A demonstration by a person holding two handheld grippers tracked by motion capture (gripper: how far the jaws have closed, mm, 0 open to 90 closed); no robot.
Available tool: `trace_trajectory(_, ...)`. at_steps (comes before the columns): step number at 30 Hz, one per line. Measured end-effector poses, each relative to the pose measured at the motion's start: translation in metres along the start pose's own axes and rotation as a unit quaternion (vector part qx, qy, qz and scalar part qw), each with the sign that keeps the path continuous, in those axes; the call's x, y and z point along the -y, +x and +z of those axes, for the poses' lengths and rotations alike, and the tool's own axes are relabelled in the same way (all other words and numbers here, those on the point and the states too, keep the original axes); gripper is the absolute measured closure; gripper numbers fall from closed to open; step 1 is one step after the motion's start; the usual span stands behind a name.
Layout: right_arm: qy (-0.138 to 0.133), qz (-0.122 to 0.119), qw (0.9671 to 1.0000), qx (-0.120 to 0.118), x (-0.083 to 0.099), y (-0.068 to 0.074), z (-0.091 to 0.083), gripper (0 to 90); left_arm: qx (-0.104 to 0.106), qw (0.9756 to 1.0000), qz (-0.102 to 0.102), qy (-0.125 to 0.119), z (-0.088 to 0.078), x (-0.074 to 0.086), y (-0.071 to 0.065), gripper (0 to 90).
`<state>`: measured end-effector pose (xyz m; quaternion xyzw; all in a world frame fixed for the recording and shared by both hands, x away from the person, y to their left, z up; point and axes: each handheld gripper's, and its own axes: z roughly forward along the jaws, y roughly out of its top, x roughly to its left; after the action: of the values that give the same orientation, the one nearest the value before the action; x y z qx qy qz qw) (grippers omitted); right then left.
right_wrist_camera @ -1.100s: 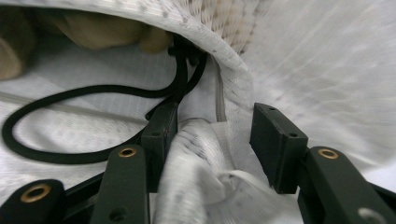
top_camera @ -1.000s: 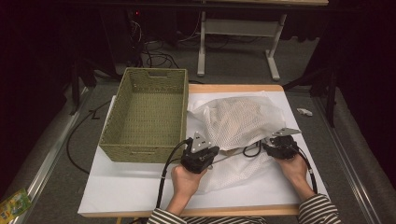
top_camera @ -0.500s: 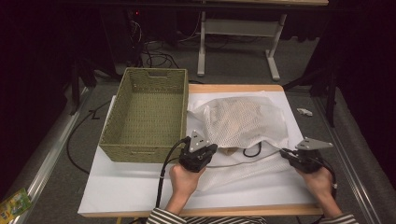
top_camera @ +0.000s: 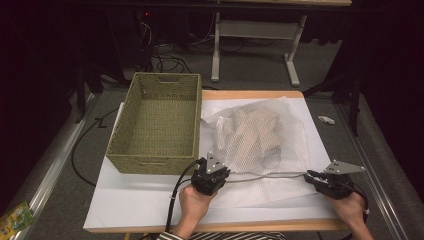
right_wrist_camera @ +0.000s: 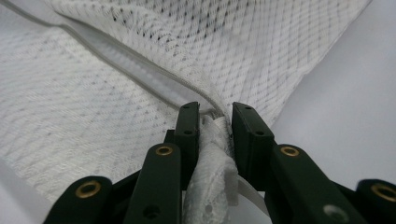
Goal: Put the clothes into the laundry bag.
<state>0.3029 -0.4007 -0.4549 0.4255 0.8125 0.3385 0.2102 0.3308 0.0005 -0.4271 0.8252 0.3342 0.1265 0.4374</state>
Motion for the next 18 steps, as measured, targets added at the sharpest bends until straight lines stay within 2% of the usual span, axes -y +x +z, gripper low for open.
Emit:
trace_trajectory(2, -0.011, -0.002, 0.9999, 0.004, -0.001, 0.002, -0.003, 72.2, -0.002, 1.0000, 0.001, -0.002, -0.001, 0.001, 0.000, 81.2)
trace_trajectory(8, -0.013, -0.005, 0.9999, 0.005, -0.003, 0.001, -0.005, 71.4, -0.014, 0.9998, 0.010, -0.006, -0.002, 0.005, -0.004, 76.8)
trace_trajectory(12, -0.031, -0.008, 0.9994, 0.016, -0.002, 0.002, -0.009, 67.4, -0.028, 0.9995, 0.012, -0.004, -0.005, 0.007, -0.005, 68.7)
trace_trajectory(18, -0.034, -0.001, 0.9993, 0.018, -0.004, 0.003, -0.010, 58.4, -0.057, 0.9983, 0.016, -0.005, -0.008, 0.013, -0.005, 55.7)
